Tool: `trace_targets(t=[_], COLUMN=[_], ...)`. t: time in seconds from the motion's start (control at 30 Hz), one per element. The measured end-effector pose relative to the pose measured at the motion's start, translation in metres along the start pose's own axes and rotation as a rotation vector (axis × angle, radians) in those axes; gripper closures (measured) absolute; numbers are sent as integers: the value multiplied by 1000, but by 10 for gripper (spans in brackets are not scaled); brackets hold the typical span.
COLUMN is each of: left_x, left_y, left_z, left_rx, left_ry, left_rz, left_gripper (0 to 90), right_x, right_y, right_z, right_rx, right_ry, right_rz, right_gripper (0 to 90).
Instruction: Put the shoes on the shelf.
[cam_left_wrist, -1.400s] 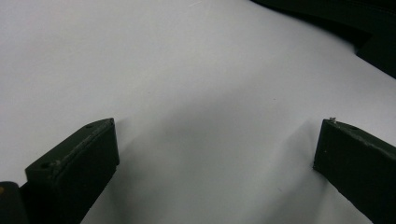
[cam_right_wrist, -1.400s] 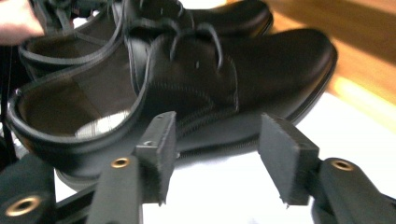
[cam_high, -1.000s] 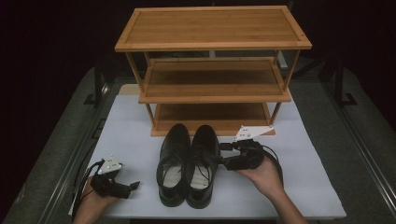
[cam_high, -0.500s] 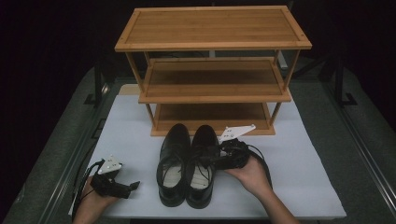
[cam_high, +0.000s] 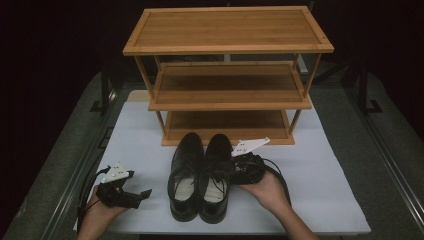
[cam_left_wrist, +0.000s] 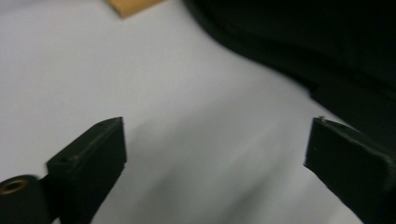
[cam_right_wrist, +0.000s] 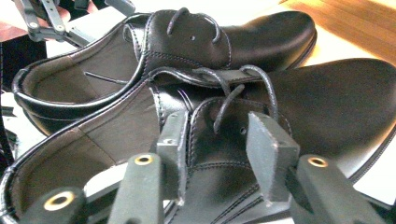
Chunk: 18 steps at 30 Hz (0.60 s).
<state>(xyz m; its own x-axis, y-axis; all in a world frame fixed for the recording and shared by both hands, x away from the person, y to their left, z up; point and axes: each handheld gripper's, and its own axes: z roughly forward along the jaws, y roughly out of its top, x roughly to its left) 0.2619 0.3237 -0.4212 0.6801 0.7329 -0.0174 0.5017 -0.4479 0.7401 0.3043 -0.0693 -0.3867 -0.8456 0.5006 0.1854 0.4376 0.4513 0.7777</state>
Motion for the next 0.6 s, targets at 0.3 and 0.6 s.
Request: trace_targets(t=[0.3, 0.6], left_x=[-11, -23], left_y=[36, 68], left_z=[-13, -8], left_rx=[-79, -103], left_ry=[-52, -90], left_rz=[44, 90], left_gripper=[77, 86], right_x=[2, 0], right_y=[-2, -3], right_z=[-3, -2], right_rx=[-8, -9], right_ry=[16, 32], right_rz=[-21, -21], right_gripper=[781, 842])
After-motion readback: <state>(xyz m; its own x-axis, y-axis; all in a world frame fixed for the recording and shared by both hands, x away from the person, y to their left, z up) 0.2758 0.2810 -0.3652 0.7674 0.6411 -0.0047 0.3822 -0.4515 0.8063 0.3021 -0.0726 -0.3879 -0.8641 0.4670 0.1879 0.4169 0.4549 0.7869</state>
